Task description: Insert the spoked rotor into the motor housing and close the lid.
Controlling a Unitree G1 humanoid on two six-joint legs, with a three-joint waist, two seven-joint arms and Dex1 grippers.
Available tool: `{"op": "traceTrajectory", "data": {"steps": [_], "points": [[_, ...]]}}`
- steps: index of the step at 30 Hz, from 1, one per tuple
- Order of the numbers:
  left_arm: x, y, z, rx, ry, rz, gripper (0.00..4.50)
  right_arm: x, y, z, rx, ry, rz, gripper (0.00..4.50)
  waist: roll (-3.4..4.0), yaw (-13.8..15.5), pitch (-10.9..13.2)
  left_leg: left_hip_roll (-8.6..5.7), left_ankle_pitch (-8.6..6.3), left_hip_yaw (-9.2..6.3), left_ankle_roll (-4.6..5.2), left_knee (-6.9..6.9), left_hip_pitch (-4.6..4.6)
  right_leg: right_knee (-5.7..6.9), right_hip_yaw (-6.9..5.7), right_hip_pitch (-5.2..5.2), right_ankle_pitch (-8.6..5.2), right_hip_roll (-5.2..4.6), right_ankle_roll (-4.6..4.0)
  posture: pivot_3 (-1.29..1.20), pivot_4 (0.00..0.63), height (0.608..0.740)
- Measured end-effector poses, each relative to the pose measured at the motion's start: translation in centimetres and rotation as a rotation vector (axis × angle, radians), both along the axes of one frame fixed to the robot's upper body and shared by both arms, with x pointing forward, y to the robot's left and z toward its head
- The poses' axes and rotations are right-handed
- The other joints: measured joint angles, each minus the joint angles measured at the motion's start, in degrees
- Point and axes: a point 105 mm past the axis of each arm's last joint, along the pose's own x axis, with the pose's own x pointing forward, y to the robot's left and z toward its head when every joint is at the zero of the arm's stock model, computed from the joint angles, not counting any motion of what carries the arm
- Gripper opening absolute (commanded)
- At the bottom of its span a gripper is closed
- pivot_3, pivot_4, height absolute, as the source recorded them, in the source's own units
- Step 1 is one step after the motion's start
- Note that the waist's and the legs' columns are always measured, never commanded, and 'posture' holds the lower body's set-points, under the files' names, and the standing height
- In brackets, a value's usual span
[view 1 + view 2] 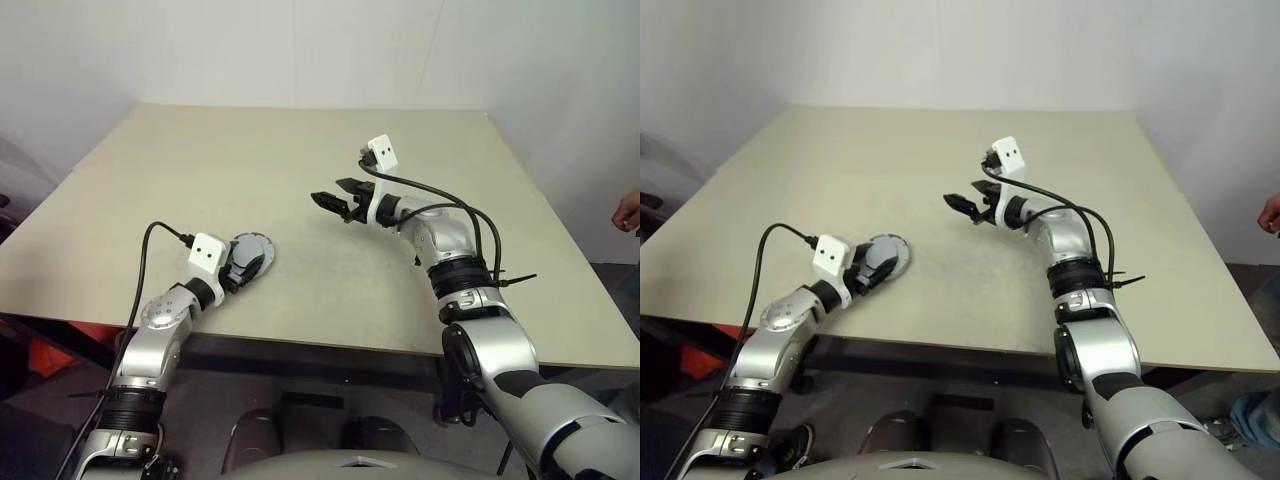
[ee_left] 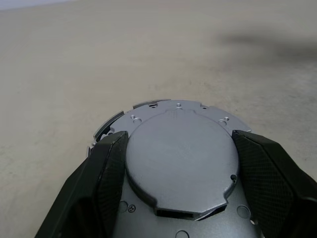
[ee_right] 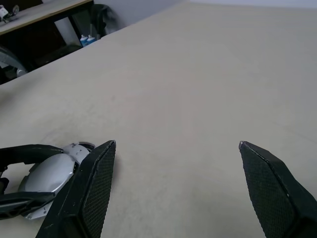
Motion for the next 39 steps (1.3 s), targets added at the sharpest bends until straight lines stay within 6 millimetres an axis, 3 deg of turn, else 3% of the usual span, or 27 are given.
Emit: {"op": "traceTrajectory", "data": {"steps": [20,30,39], "points": [[0.5,0.6,0.2,-0.153,0.001,0.124,3.04,0.0,0.2,-0.2,-0.03,-0.007,0.007,4.5,0.0,-0.05,0.0,0.3,0.17,0.0,-0.25,0.0,0.01,0.0,-0.05,-0.04,0.01,0.28,-0.01,0.0,0.0,0.74],[-0.4,0.0,1.3,-0.268,0.052,0.043,3.04,-0.1,0.3,-0.2,-0.029,-0.011,0.009,4.5,0.0,0.54,0.0,0.27,0.12,0.0,-0.18,0.01,-0.21,-0.08,-0.05,-0.38,0.18,0.27,-0.5,0.0,0.0,0.74],[0.4,0.7,1.4,-0.246,0.034,0.126,3.04,-0.2,0.5,-0.3,-0.037,-0.011,0.02,4.5,-0.01,0.82,0.01,0.29,0.1,-0.01,-0.17,0.01,-0.21,-0.1,-0.05,-0.39,0.16,0.29,-0.49,0.0,0.0,0.74]]}}
